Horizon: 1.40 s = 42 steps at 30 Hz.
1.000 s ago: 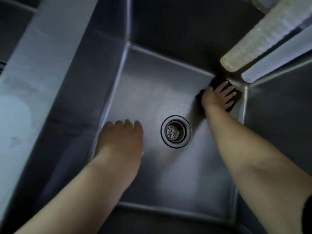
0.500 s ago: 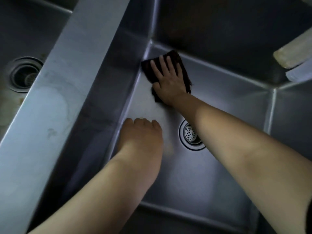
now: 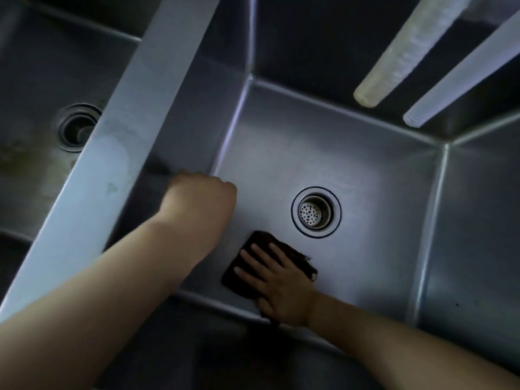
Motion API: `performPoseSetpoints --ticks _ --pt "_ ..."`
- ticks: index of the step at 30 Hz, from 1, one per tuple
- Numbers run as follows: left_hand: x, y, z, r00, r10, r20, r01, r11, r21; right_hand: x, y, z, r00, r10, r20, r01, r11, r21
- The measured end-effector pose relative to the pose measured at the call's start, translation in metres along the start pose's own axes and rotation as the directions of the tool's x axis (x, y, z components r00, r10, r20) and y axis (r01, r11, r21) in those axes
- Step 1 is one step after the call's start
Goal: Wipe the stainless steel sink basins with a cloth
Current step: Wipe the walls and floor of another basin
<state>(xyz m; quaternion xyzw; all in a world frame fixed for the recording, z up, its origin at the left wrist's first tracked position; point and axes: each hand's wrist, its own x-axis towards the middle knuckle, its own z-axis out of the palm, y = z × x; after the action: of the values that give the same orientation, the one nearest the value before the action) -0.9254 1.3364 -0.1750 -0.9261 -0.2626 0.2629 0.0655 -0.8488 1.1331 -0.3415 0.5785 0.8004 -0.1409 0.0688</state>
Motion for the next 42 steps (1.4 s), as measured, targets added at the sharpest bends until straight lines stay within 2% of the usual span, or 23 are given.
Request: performPoseSetpoints --ticks 3,6,9,14,17,19,24,28,36,39,42 --pt "-0.010 -0.028 -0.012 0.966 0.153 -0.206 -0.144 0.988 0.057 0.012 0.029 -0.009 0.999 -0.043 -0.014 0.043 0.999 0.015" --pt "-0.011 -0.059 -0.019 0.871 0.365 -0.328 -0.349 0.931 0.106 0.040 0.070 -0.021 0.996 0.061 -0.069 -0.060 0.998 0.008" --pt "-0.010 -0.068 -0.018 0.831 0.439 -0.342 -0.420 0.898 0.134 0.075 0.119 -0.035 0.963 0.228 -0.142 -0.229 0.973 0.009" --pt "-0.006 -0.069 -0.010 0.822 0.449 -0.351 -0.428 0.893 0.142 0.147 0.197 -0.060 0.866 0.488 -0.113 -0.484 0.873 0.059" --pt "-0.005 -0.071 -0.010 0.831 0.457 -0.319 -0.434 0.889 0.143 0.185 0.213 -0.072 0.797 0.601 -0.066 -0.594 0.798 0.100" --pt "-0.005 -0.071 -0.010 0.830 0.461 -0.314 -0.434 0.887 0.156 0.189 0.202 -0.073 0.783 0.620 -0.052 -0.613 0.783 0.102" --pt "-0.004 -0.070 -0.011 0.832 0.457 -0.314 -0.417 0.889 0.189 0.162 0.138 -0.059 0.887 0.455 -0.082 -0.446 0.889 0.107" --pt "-0.006 -0.068 -0.011 0.833 0.448 -0.324 -0.404 0.894 0.196 0.140 0.090 -0.043 0.937 0.341 -0.081 -0.336 0.940 0.066" --pt "-0.007 -0.064 -0.015 0.885 0.393 -0.248 -0.344 0.913 0.220 0.109 0.004 -0.022 0.992 0.126 -0.022 -0.123 0.987 0.106" --pt "-0.007 -0.066 -0.014 0.883 0.405 -0.237 -0.357 0.907 0.222 0.103 -0.027 -0.016 0.998 0.064 0.026 -0.067 0.992 0.111" --pt "-0.007 -0.064 -0.016 0.886 0.413 -0.212 -0.365 0.902 0.230 0.092 -0.038 -0.016 0.995 -0.078 0.062 0.071 0.991 0.115"
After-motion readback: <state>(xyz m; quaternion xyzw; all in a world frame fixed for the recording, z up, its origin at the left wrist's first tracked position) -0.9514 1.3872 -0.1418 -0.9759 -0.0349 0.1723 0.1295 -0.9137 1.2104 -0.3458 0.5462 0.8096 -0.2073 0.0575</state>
